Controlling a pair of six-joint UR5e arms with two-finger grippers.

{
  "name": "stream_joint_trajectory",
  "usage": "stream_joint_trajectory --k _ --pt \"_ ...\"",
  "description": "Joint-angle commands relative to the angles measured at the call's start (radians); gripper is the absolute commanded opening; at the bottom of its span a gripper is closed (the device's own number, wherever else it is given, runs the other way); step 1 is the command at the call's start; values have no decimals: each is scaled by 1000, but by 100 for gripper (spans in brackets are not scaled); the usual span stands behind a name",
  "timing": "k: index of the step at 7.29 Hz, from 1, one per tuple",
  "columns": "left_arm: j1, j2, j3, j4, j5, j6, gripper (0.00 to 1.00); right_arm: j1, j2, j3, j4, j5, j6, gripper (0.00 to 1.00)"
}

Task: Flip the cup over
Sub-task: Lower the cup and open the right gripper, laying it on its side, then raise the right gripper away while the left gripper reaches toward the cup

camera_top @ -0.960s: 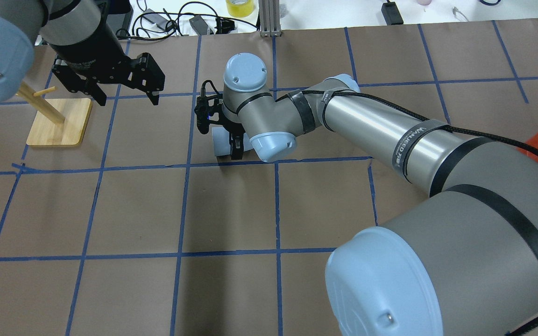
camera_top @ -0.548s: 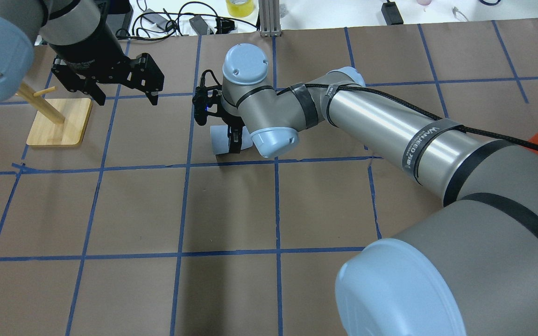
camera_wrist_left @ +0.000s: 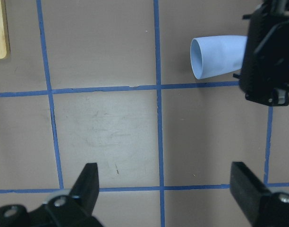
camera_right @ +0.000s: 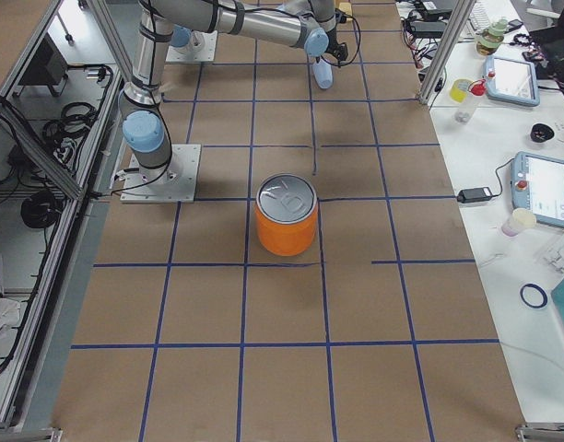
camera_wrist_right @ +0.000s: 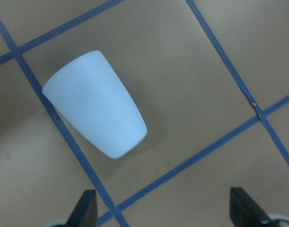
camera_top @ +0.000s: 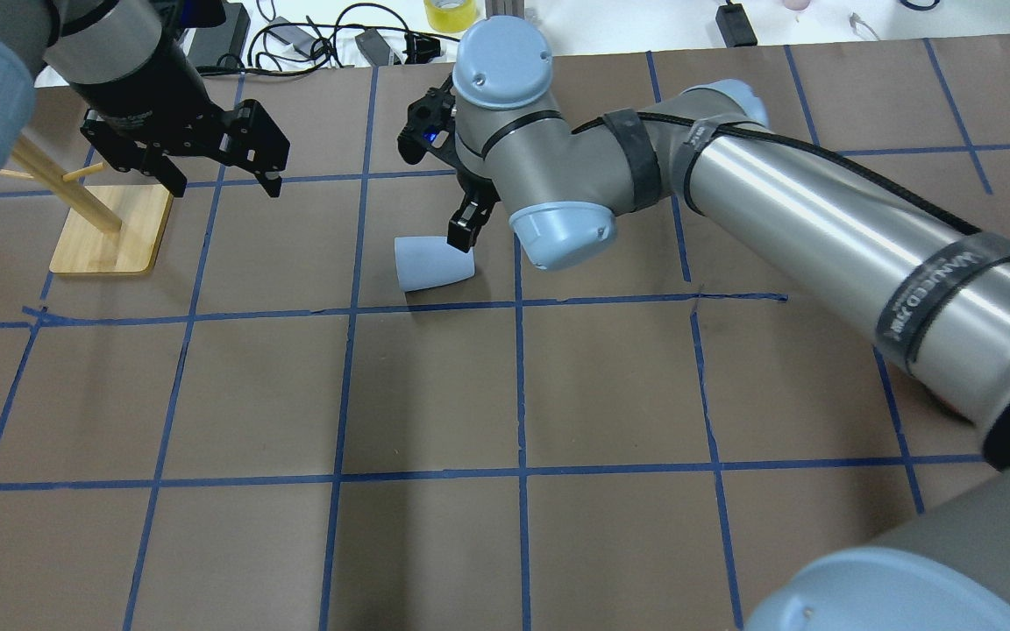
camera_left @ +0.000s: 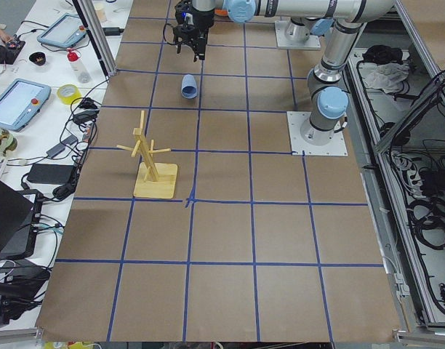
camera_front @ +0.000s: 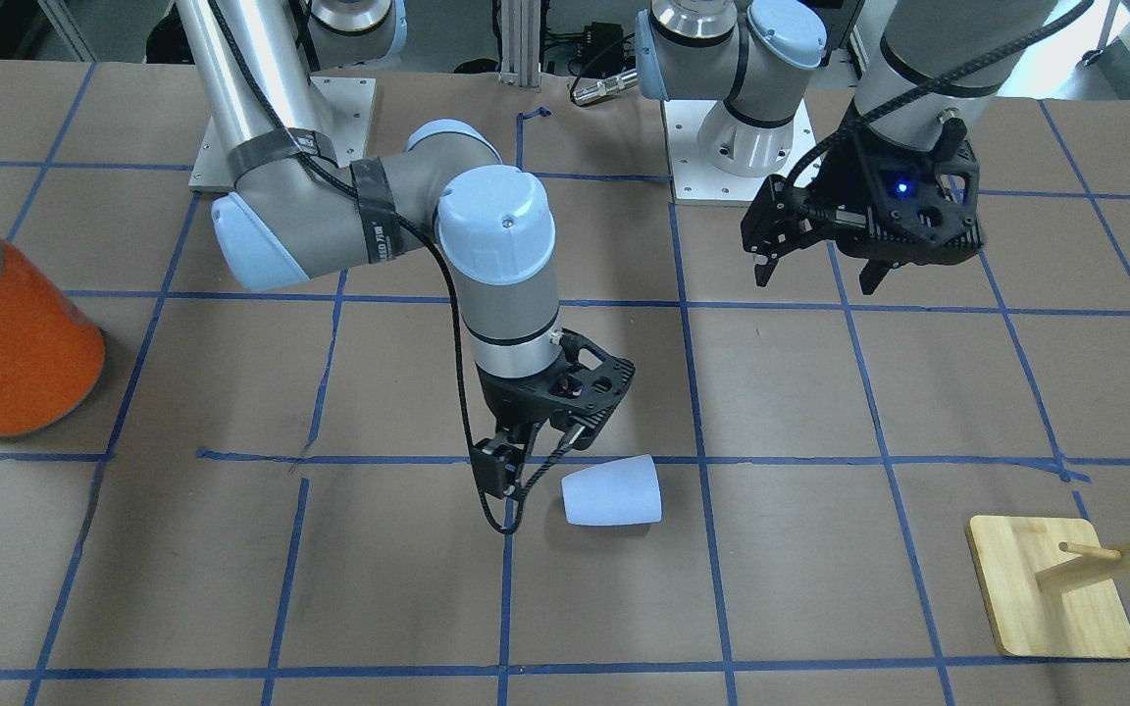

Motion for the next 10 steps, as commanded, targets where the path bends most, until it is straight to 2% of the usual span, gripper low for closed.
stream_joint_trajectory --k 1,2,4,5,7,9,10 --pt "63 -34 -59 35 -57 82 100 -171 -147 81 160 -6 127 100" --pt "65 -39 -118 96 -150 89 100 -265 -216 86 271 -6 189 100" --pt "74 -120 -215 301 -313 89 100 -370 -313 74 375 -41 282 100" --pt "74 -176 -214 350 -370 87 100 -368 -371 69 389 -137 284 100" --pt "74 -296 -217 432 -522 86 100 -373 -412 62 450 -132 328 100" --pt "74 -394 -219 536 -559 84 100 -368 -415 62 490 -132 577 100" --pt "74 -413 -223 539 -618 84 100 -371 -413 66 510 -132 622 100"
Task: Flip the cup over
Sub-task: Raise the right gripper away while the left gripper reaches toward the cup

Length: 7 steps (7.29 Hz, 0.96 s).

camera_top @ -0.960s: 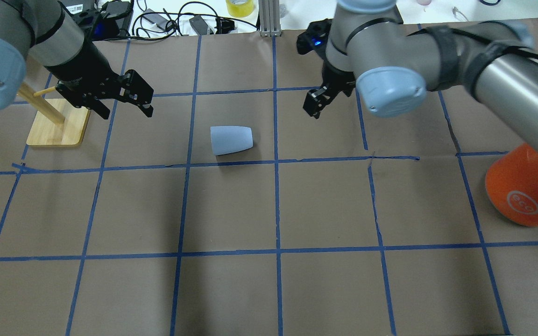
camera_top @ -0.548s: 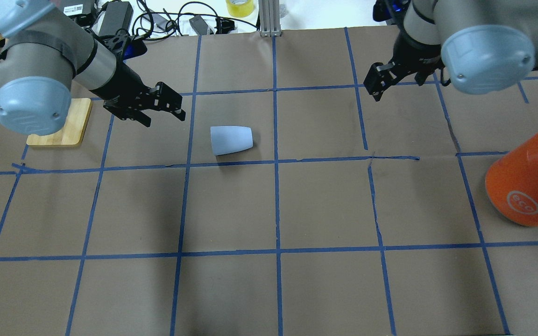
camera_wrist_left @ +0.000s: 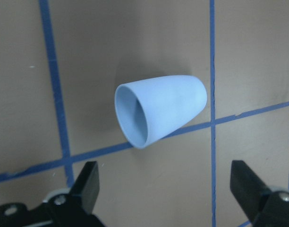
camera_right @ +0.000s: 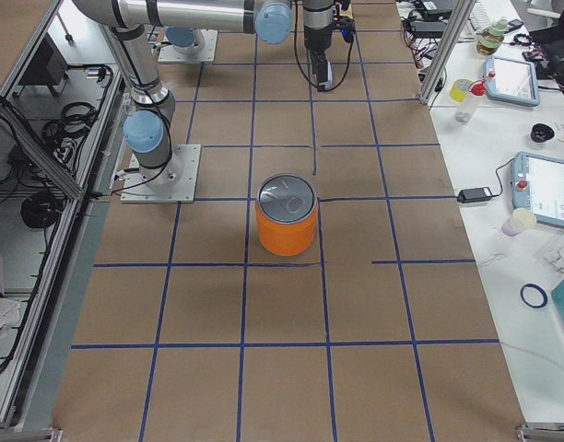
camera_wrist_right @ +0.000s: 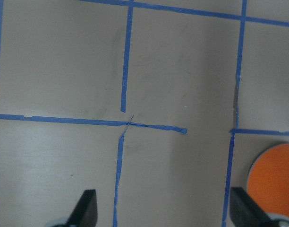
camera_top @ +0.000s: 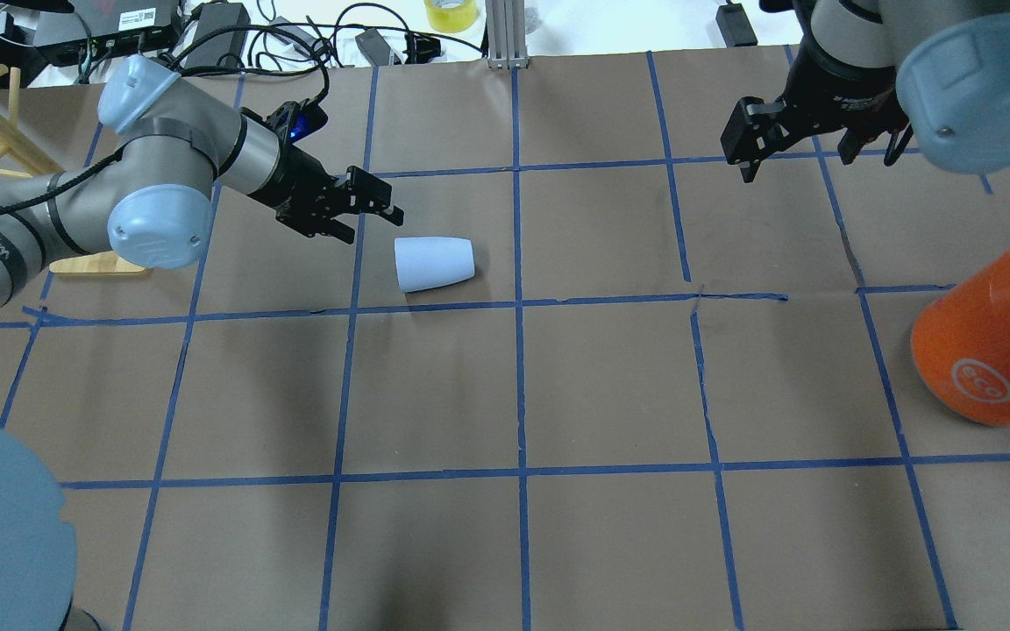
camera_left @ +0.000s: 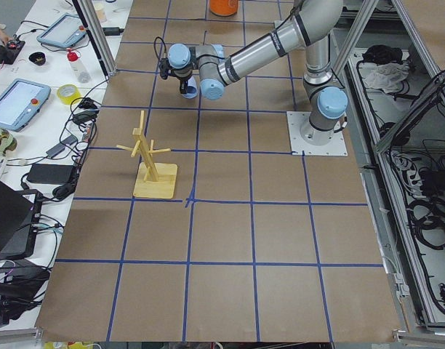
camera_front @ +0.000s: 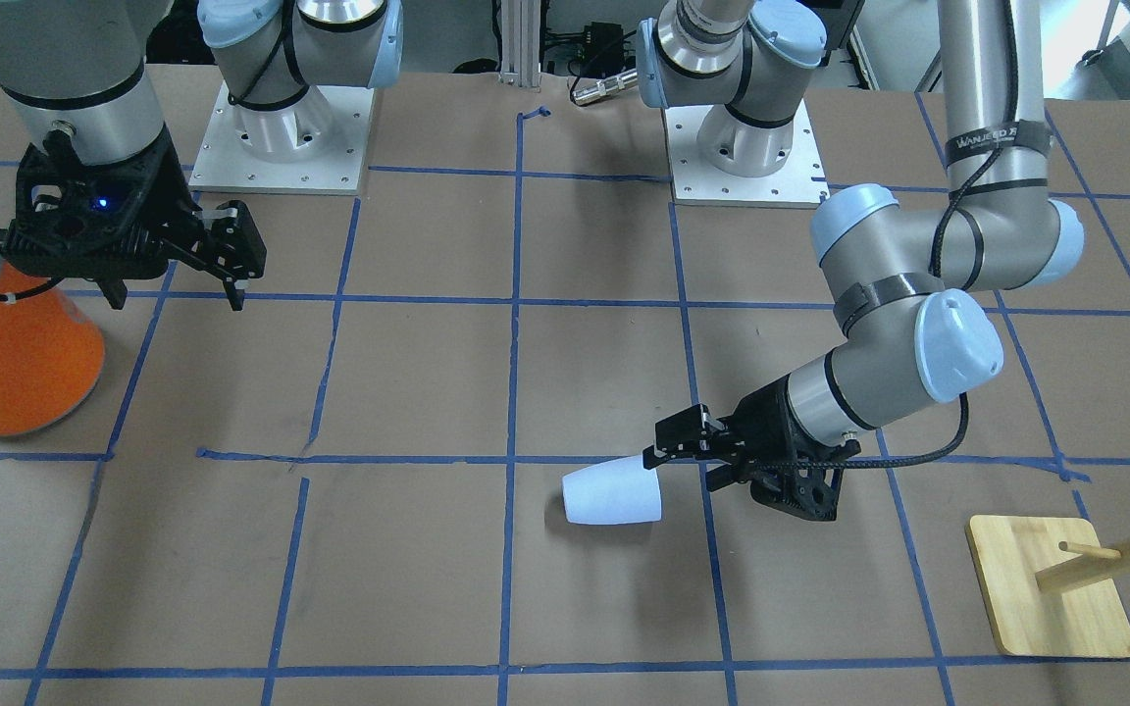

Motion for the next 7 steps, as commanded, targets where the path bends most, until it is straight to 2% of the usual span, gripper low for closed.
stream_joint_trajectory --k 1,2,4,5,7 --pt "0 -48 -13 25 -67 -14 100 3 -2 -2 28 73 106 100" --pt "0 -51 -39 26 -97 -14 100 -4 0 -2 17 136 87 100" --pt "0 -73 -38 26 -121 -16 99 -3 -3 1 36 76 90 100" --pt "0 -90 -44 26 -142 -20 94 -3 -17 1 75 72 96 100" --pt "-5 -99 -47 25 -235 -22 94 -3 -17 4 77 74 94 100"
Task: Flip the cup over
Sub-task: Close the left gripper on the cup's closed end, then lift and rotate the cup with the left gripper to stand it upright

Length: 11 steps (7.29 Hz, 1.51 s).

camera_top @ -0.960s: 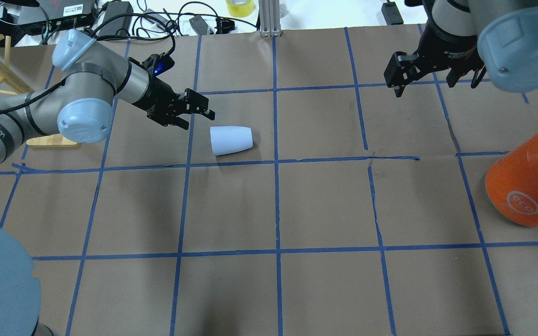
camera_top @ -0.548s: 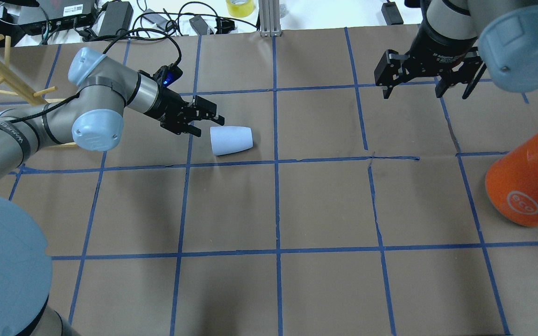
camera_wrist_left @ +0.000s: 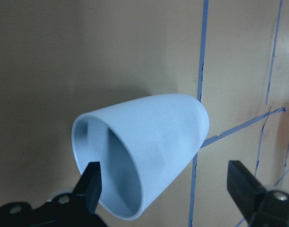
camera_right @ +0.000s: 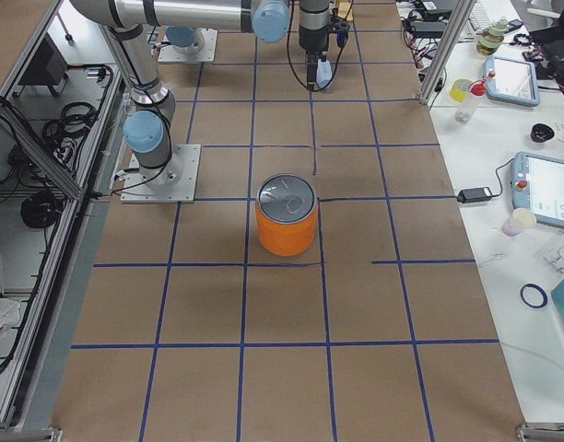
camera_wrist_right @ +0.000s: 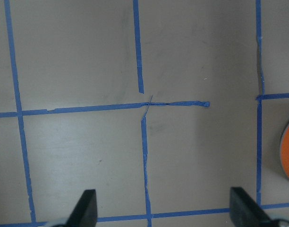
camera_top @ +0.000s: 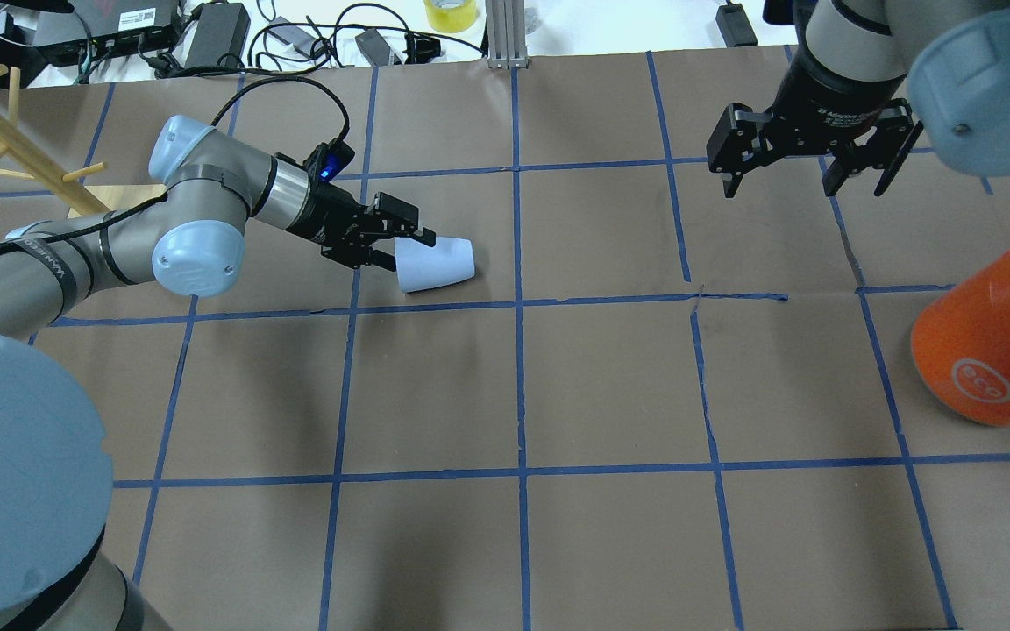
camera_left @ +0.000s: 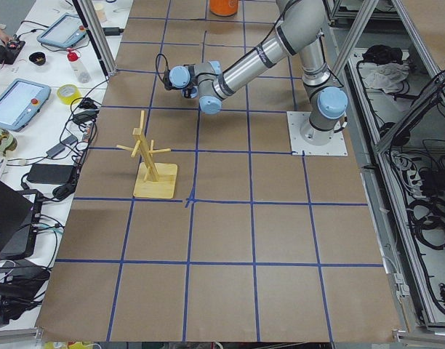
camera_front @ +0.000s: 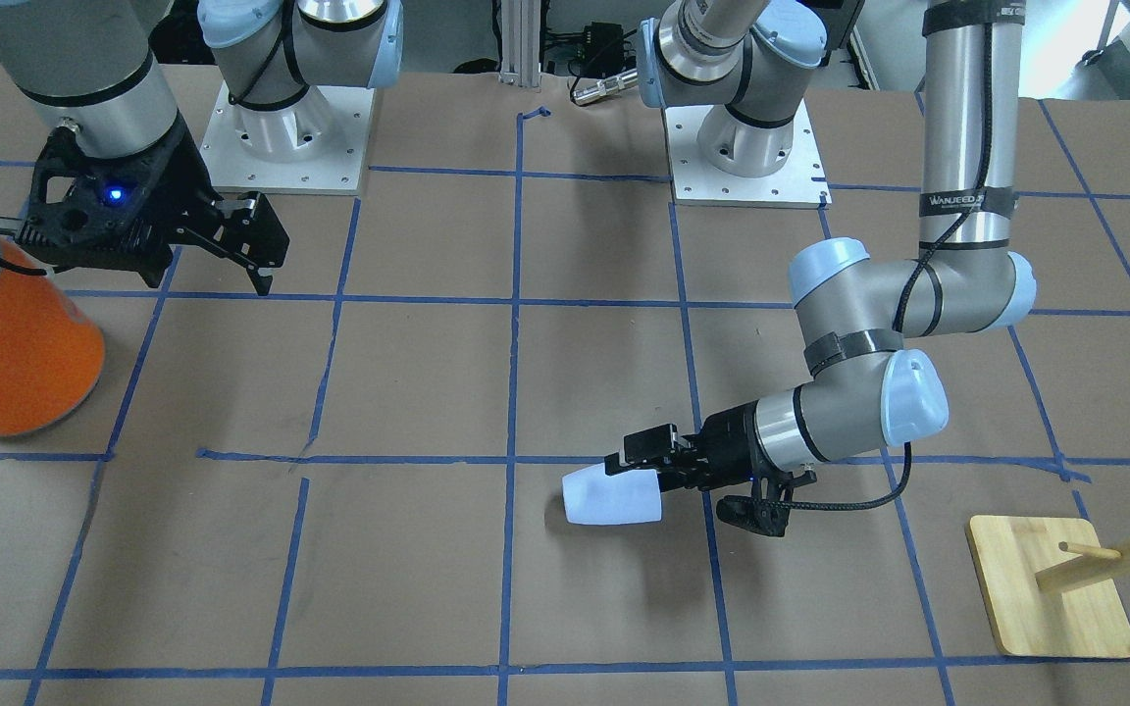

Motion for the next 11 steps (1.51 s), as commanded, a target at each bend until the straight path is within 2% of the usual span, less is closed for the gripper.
stream_joint_trajectory --k 1,3,4,5,7,9,10,11 --pt "-3 -13 -1 -1 -80 -2 93 0 -2 1 7 6 0 100" --pt "-1 -13 2 -1 -103 -2 51 2 -2 1 7 9 -3 100" --pt "-3 -13 2 -1 -102 -2 27 2 -2 3 5 8 -3 100" --pt "-3 -4 1 -1 -104 -28 12 2 -2 4 4 3 -3 100" --pt "-6 29 8 -1 -160 -130 5 2 -2 4 2 -2 -3 100" --pt "-4 87 31 0 -130 -231 4 2 -2 4 -1 -5 -3 100" --pt "2 117 59 -3 21 -232 4 2 -2 4 -2 -5 -3 100" --pt "-9 131 93 -1 224 -221 4 2 -2 4 -7 -5 -3 100"
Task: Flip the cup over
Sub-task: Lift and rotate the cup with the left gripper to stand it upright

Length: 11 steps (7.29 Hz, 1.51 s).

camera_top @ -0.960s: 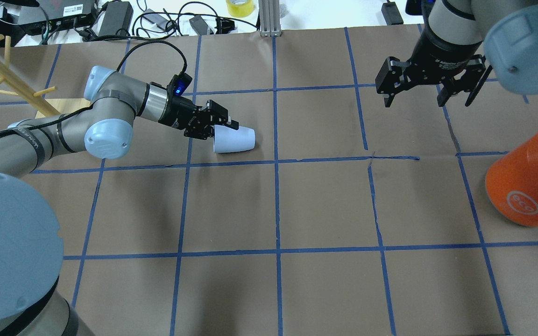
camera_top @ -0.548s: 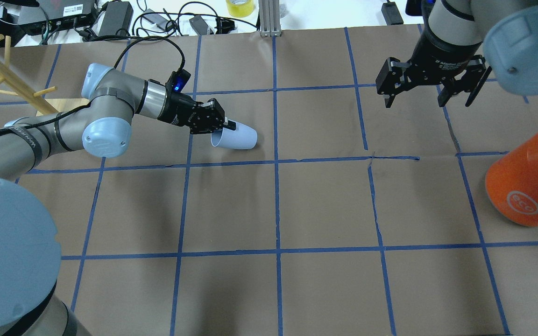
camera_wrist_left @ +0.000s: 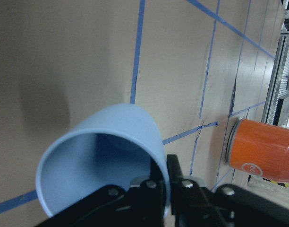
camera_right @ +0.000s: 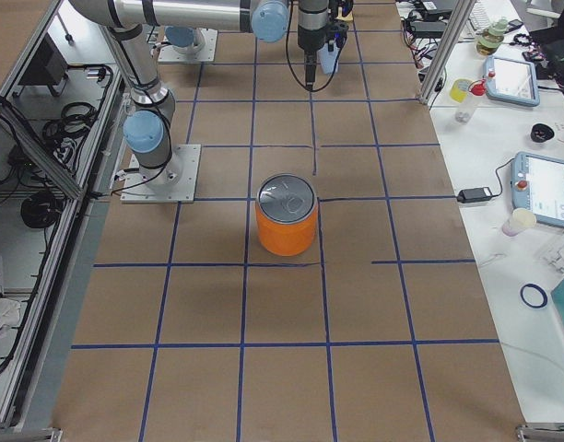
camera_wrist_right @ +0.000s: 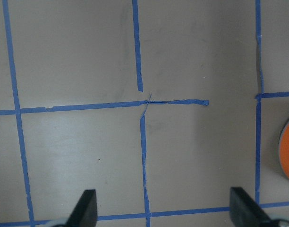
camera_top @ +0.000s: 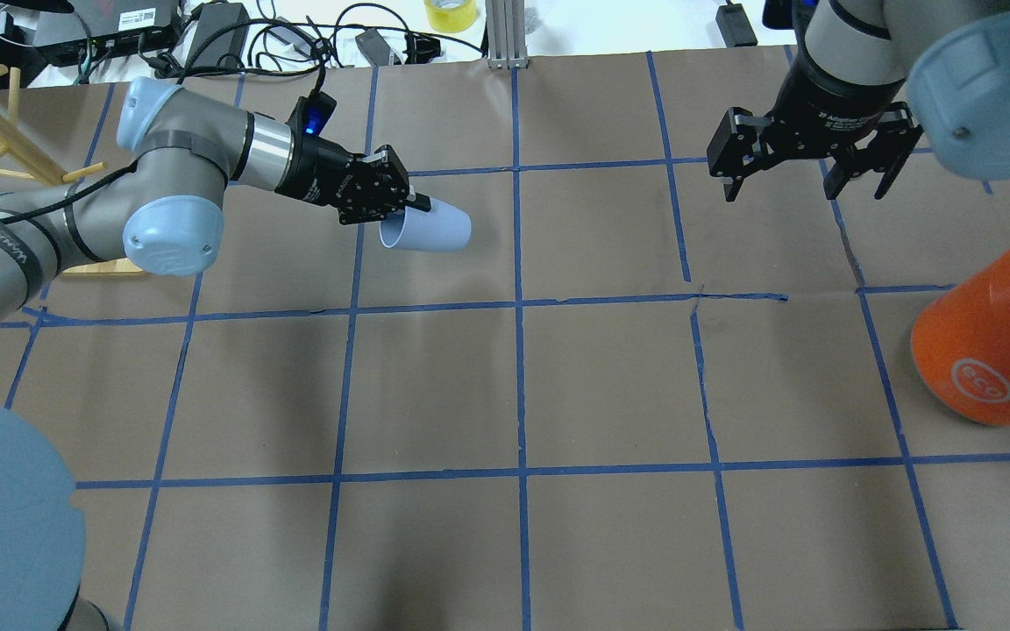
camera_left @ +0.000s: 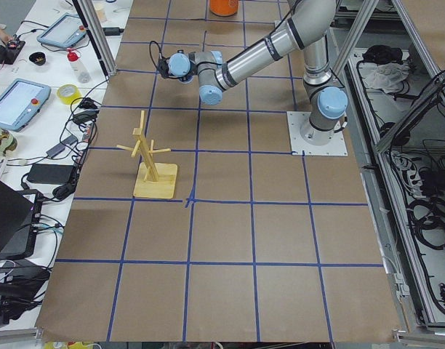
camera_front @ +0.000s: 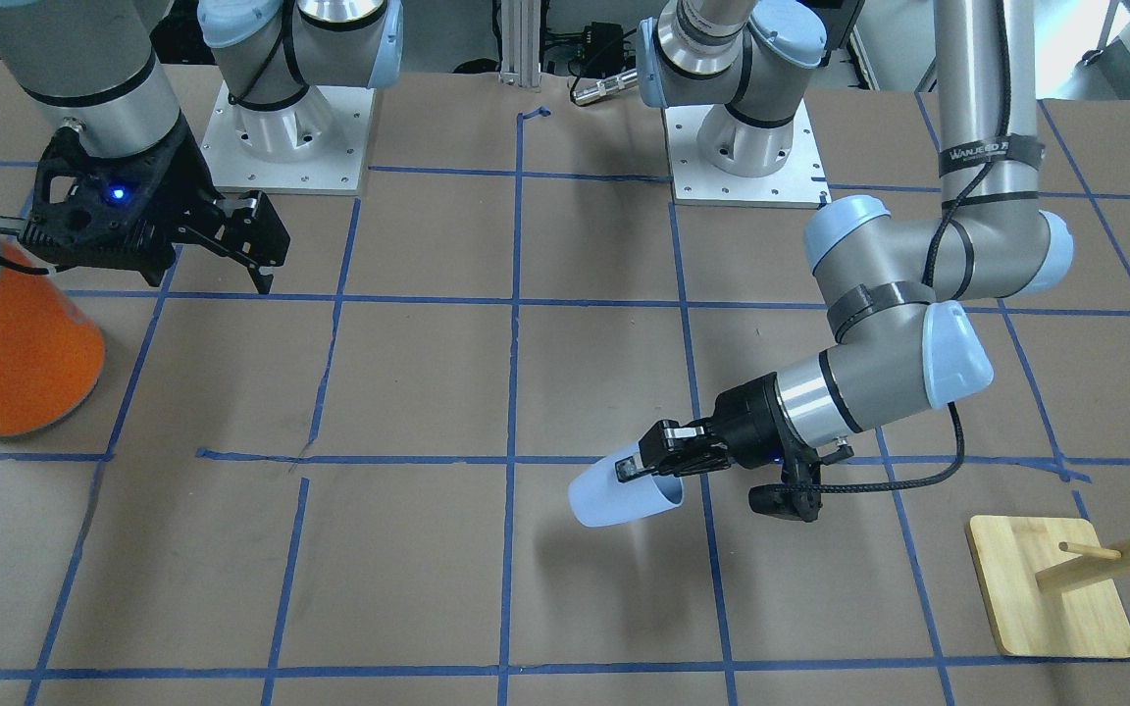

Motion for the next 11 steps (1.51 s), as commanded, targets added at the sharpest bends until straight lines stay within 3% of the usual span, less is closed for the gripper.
stream_joint_trajectory --k 1,3,4,7,9,10,11 --pt "-10 33 73 -11 343 14 5 0 0 0 -7 0 0 100" --pt "-10 17 133 -44 644 112 6 2 0 0 -9 0 -2 100" --pt "-9 -2 159 -44 715 172 6 2 0 0 -9 0 -2 100" --pt "-9 -100 219 -31 778 243 6 2 2 2 -9 0 -5 100" --pt "-9 -118 219 -31 778 251 13 2 2 2 -9 0 -5 100" --pt "-9 -124 215 -31 778 251 19 2 2 3 -9 1 -3 100" --pt "-9 -123 218 -31 778 251 45 2 0 3 -9 1 -5 100"
